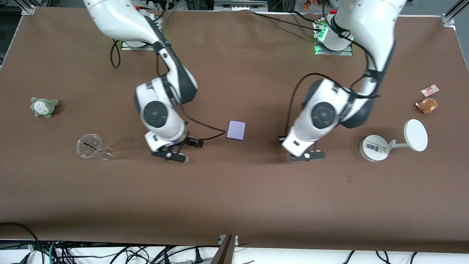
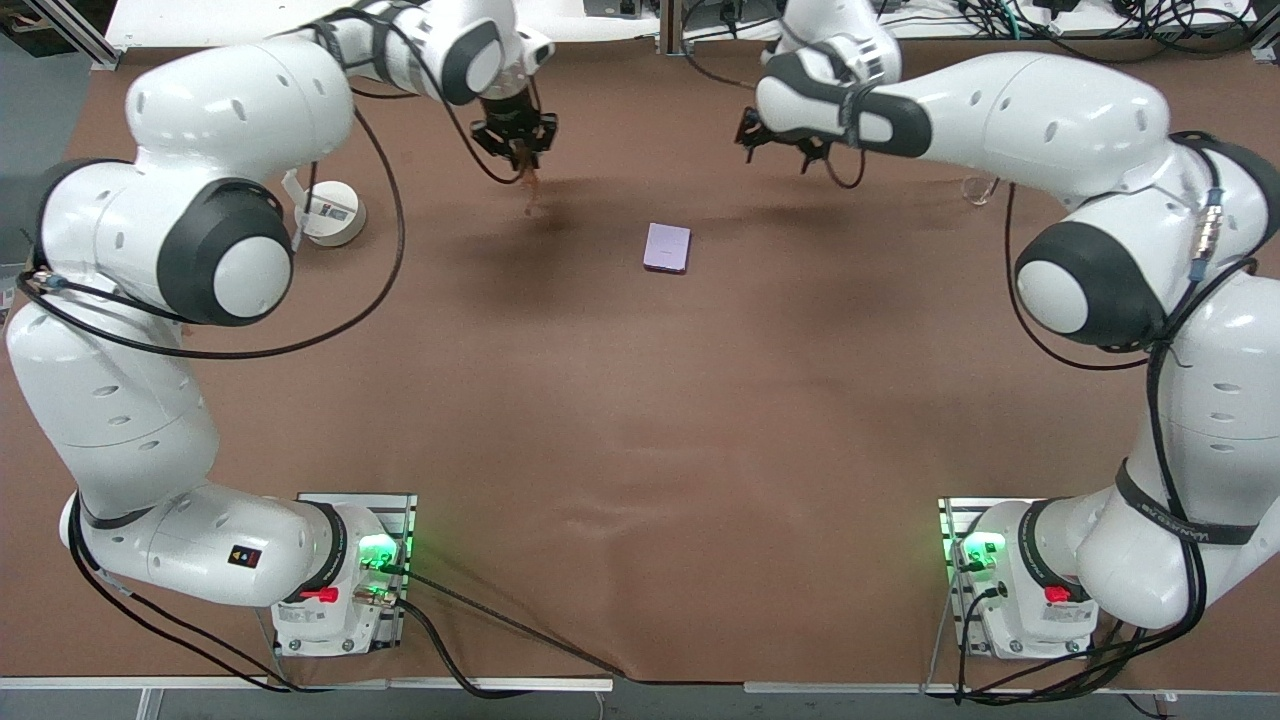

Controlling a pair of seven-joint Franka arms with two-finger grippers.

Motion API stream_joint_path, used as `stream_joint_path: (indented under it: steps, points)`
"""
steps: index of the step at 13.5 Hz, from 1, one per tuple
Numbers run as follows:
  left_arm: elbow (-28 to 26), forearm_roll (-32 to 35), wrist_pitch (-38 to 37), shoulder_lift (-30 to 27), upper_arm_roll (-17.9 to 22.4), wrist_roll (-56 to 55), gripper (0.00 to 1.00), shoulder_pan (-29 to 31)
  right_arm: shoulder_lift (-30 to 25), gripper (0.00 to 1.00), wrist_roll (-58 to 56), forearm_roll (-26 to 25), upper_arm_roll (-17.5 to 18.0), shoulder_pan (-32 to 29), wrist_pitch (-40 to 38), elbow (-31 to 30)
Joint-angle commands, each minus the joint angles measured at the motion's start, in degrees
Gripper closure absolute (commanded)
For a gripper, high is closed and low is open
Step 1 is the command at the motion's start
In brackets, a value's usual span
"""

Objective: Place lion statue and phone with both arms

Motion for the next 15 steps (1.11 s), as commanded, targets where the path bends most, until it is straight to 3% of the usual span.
stream_joint_path:
  steps: [1, 5, 8, 15]
  points:
    - [-1.20, 1.05, -7.61, -0.41, -0.71, 14.13, 0.98, 5.52, 2.47, 0.00, 5.66, 0.83, -0.68, 5.92, 3.14, 1.26]
    - [-3.04, 4.73, -5.20, 2.49, -0.45, 22.08, 0.97, 12.73, 3.79, 0.00, 10.58, 0.74, -0.68, 11.55, 7.80, 1.35]
    - [-6.20, 5.27, -0.80, 2.05, -0.45, 25.26, 0.90, 13.54, 6.16, 0.00, 12.00, -0.05, -0.95, 15.25, 10.70, 1.44]
    - [-7.97, 4.74, 1.14, 2.32, -1.15, 28.42, 0.90, 16.53, 9.50, 0.00, 12.09, -1.28, -1.30, 15.96, 12.99, 1.70]
